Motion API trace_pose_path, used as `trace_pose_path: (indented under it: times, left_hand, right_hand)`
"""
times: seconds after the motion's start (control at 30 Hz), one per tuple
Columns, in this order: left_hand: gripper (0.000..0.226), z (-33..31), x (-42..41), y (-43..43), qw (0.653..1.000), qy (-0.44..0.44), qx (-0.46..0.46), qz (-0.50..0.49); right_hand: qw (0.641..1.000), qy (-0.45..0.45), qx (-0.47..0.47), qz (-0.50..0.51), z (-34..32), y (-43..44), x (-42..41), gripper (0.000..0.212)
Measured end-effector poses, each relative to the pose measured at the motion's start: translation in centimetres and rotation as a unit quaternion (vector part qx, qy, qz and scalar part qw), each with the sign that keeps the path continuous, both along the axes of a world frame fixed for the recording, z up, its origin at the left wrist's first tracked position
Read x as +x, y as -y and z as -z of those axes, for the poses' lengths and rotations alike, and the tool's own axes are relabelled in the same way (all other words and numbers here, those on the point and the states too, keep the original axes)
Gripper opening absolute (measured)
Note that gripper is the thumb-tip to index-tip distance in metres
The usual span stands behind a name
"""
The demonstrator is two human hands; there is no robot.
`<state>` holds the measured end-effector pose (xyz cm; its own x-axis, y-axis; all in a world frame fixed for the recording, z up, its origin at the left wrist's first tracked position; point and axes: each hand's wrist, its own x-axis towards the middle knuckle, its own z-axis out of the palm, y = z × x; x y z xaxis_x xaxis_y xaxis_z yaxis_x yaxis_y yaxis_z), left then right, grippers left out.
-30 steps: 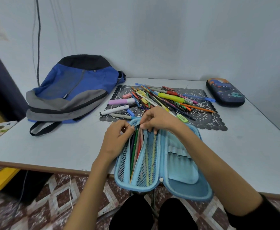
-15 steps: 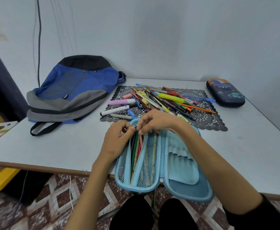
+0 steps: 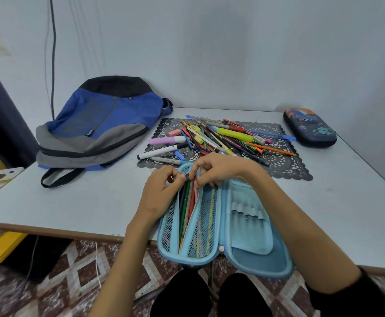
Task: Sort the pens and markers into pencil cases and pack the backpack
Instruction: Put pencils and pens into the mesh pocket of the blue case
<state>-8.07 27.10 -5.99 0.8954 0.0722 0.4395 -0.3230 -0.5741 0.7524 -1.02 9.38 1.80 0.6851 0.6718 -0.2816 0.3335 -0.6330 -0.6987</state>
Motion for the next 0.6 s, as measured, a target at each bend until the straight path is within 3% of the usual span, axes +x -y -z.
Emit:
trace_pose_path:
  times: [0.17,0.3,0.47,0.6]
  left_hand:
    - [0.033,0.0,0.1,0.1,1.000,0.000,-0.005,0.002]
    - [0.007,-0.1,0.1,0.1,0.999,0.001,-0.021,0.025]
    - [0.024,0.4,0.5,-0.3,0.997,0.008,0.050,0.053]
    - [0.025,0.5,0.7,-0.3,0.997,0.010,0.061,0.054]
  right_hand:
    - [1.000,-0.019,-0.005,-0.010,0.0,0.1,-0.2,0.033]
    - [0.999,-0.038,-0.002,-0.007,-0.2,0.1,-0.4,0.036]
    - [0.999,-0.036,-0.011,-0.009,-0.5,0.0,-0.8,0.039]
    - [0.999,-0.032,-0.006,0.021,-0.3,-0.1,-1.1,0.034]
